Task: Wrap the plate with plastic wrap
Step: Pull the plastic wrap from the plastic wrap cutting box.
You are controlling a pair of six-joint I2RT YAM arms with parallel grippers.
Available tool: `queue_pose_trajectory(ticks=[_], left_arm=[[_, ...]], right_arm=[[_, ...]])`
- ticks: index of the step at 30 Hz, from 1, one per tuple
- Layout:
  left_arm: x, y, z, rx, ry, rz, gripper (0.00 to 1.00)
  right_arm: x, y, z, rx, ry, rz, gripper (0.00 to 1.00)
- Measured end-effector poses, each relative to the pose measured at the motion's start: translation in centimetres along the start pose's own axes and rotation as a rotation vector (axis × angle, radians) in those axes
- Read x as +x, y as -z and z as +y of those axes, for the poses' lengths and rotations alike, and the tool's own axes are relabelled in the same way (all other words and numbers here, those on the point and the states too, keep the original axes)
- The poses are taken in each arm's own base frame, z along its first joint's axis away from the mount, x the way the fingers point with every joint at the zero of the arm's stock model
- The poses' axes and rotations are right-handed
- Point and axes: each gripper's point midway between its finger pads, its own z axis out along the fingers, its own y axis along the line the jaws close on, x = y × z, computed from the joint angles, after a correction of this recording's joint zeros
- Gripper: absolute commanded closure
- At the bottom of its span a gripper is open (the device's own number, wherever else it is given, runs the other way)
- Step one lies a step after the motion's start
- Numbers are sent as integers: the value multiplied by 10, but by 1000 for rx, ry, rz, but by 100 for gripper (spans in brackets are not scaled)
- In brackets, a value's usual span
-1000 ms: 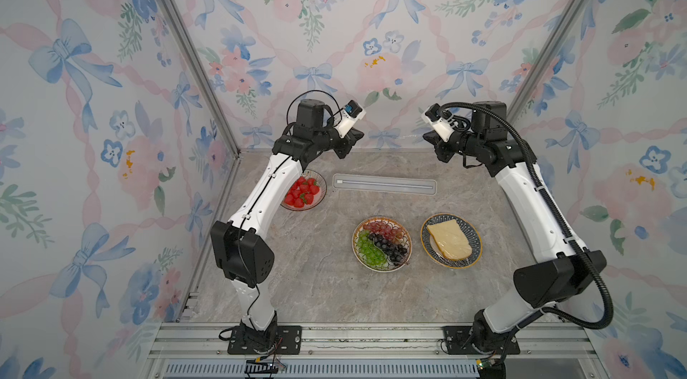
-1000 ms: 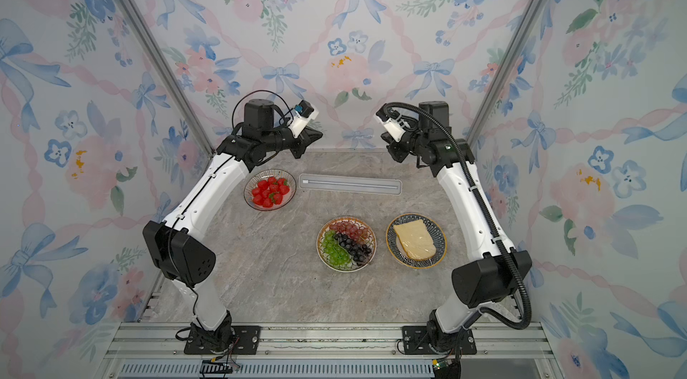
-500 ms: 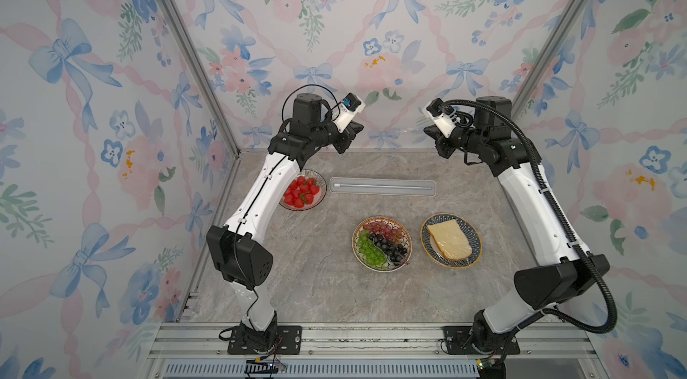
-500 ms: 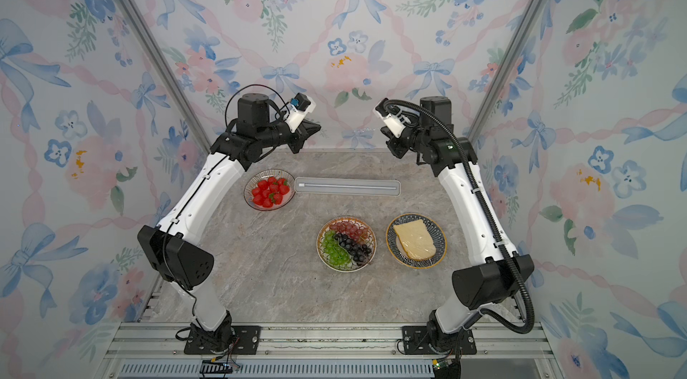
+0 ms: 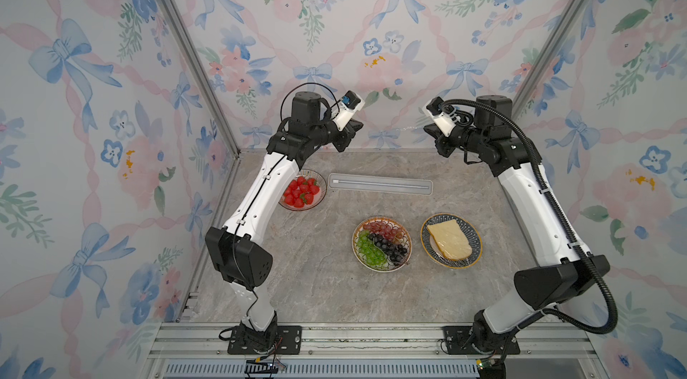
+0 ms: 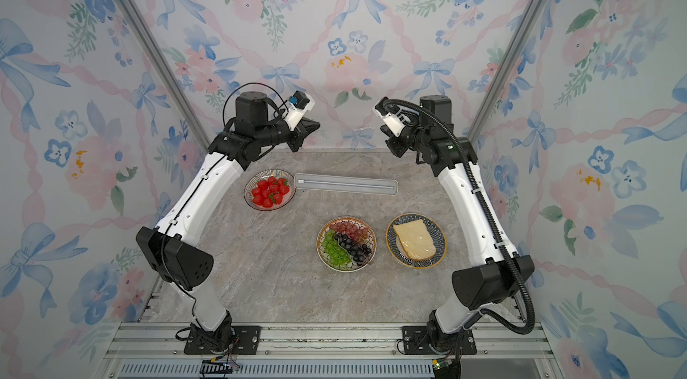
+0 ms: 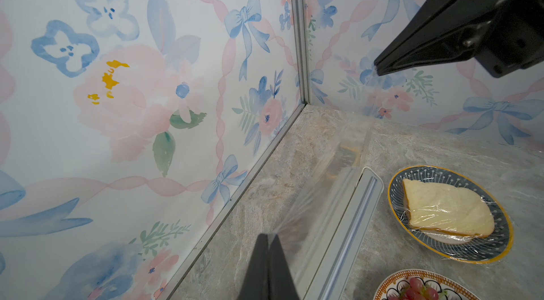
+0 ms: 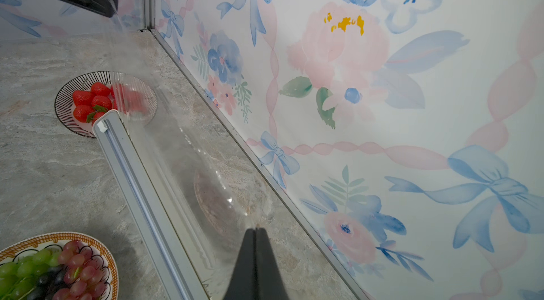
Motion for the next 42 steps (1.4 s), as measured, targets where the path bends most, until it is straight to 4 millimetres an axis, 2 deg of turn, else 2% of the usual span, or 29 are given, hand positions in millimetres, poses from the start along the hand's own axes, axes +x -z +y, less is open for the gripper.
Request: queue_pose_trajectory(ticks=[34,42], left_arm=[[-14,7,-3,-9,-7,-24,100],[-24,11,-3,-28,-18,-35,100]], right_arm=[[-6,5,-7,43,10,-1,100],[-17,12,-13,67,12,-24,100]])
